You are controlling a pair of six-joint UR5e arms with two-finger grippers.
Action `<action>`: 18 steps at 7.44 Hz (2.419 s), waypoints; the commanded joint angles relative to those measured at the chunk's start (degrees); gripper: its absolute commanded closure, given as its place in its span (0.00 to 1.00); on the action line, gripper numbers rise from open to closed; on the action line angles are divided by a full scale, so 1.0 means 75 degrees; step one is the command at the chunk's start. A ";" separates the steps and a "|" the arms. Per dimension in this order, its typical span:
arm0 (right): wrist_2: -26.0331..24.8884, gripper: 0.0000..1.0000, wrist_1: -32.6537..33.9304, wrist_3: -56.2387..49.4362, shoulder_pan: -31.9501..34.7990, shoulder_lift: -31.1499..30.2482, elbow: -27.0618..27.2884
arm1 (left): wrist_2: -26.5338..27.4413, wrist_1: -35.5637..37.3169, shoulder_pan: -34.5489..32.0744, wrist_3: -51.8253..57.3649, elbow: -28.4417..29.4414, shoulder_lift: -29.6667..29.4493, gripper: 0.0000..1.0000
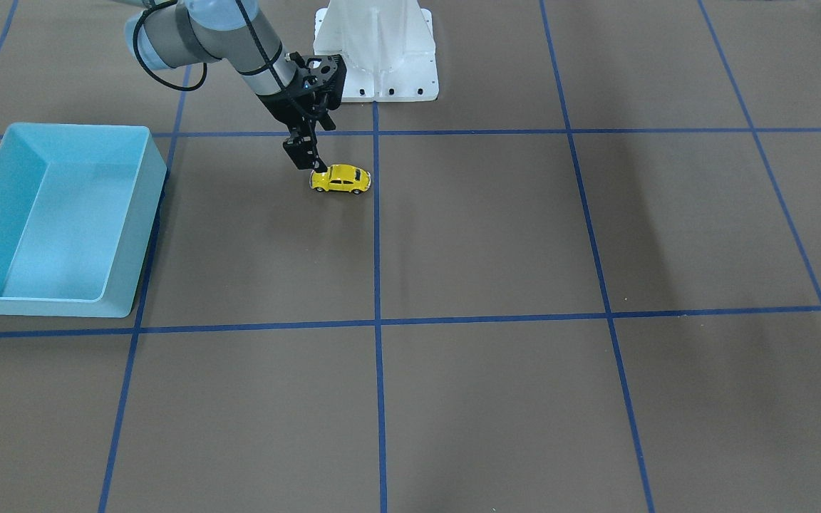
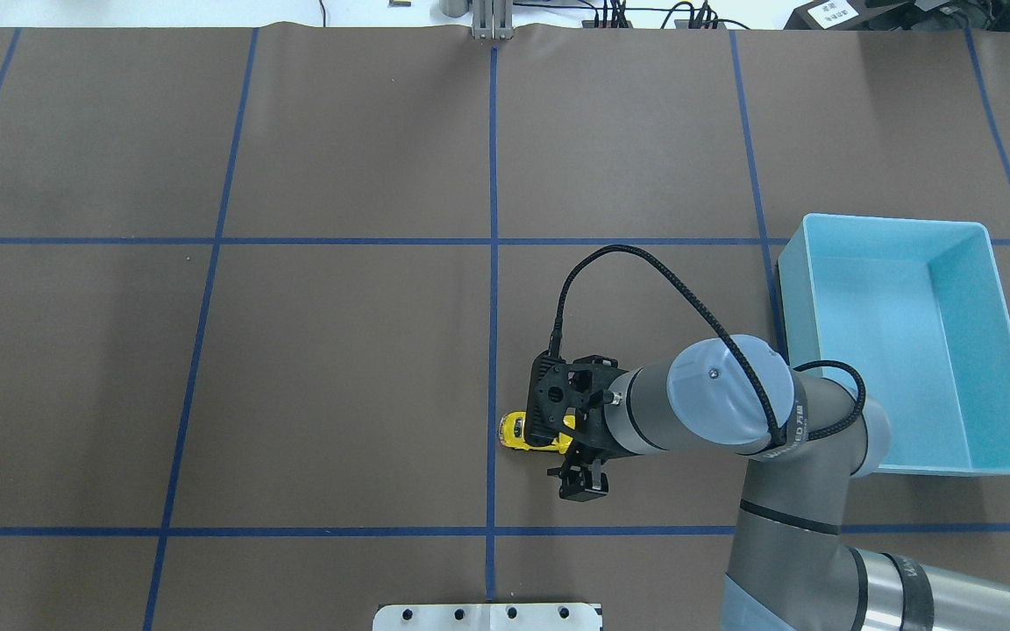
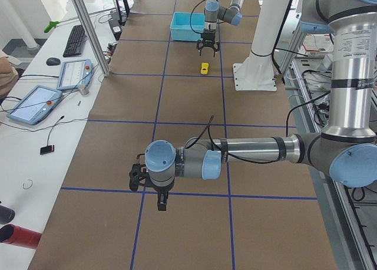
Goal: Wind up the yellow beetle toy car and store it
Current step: 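Lower the right gripper and grasp the yellow car, then lift the car with the right gripper and carry it over the blue bin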
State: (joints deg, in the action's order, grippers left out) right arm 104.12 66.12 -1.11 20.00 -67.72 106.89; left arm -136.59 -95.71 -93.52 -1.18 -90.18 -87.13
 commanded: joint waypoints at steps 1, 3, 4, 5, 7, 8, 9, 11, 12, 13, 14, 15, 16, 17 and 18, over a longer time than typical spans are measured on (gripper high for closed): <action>-0.0265 0.00 -0.0097 0.0019 -0.0076 0.0111 -0.0282 | 0.0001 0.0000 0.0000 0.0005 0.0000 0.0005 0.00; -0.0278 0.00 -0.0565 0.0007 -0.0076 0.0181 -0.0738 | 0.0001 0.0000 0.0000 0.0005 0.0012 0.0016 0.00; -0.0336 0.00 -0.0590 0.0007 -0.0076 0.0263 -0.0856 | 0.0001 0.0000 0.0000 0.0005 0.0012 0.0016 0.00; -0.0336 0.00 -0.0590 0.0007 -0.0076 0.0275 -0.0903 | 0.0001 0.0000 0.0000 0.0005 0.0012 0.0016 0.00; -0.0406 0.00 -0.0602 0.0007 -0.0181 0.0299 -0.0939 | 0.0001 0.0000 0.0000 0.0005 0.0012 0.0005 0.00; -0.0511 0.00 -0.0613 0.0018 -0.0240 0.0333 -0.1043 | 0.0001 0.0000 0.0000 0.0005 0.0035 0.0005 0.00; -0.0535 0.01 -0.0602 0.0019 -0.0264 0.0380 -0.1103 | 0.0001 0.0000 0.0000 0.0005 0.0047 0.0005 0.00; -0.0547 0.42 -0.0613 0.0007 -0.0252 0.0416 -0.1115 | 0.0001 0.0000 0.0000 0.0005 0.0047 0.0005 0.00; -0.0559 0.80 -0.0613 0.0007 -0.0252 0.0451 -0.1115 | 0.0001 0.0000 0.0000 0.0005 0.0047 0.0005 0.00; -0.0559 1.00 -0.0613 0.0007 -0.0229 0.0474 -0.1115 | 0.0001 0.0000 0.0000 0.0005 0.0047 0.0005 0.00; -0.0536 1.00 -0.0602 0.0030 -0.0136 0.0521 -0.1045 | 0.0001 0.0000 0.0000 0.0005 0.0047 0.0005 0.00; -0.0466 1.00 -0.0578 0.0053 0.0097 0.0591 -0.0963 | 0.0001 0.0000 0.0000 0.0005 0.0047 0.0005 0.00; -0.0314 1.00 -0.0485 0.0054 0.0355 0.0638 -0.0730 | 0.0001 0.0000 0.0000 0.0005 0.0036 -0.0007 0.00; 0.0058 1.00 -0.0136 0.0042 0.0659 0.0639 -0.0392 | 0.0001 0.0000 0.0000 0.0005 0.0036 -0.0007 0.00; 0.0549 1.00 0.0552 -0.0062 0.1277 0.0615 0.0041 | 0.0001 0.0000 0.0012 0.0005 0.0036 -0.0007 0.00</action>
State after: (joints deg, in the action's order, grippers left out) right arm 104.20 65.18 -0.93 24.77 -63.05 103.49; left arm -136.58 -95.71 -93.50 -1.14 -89.90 -87.17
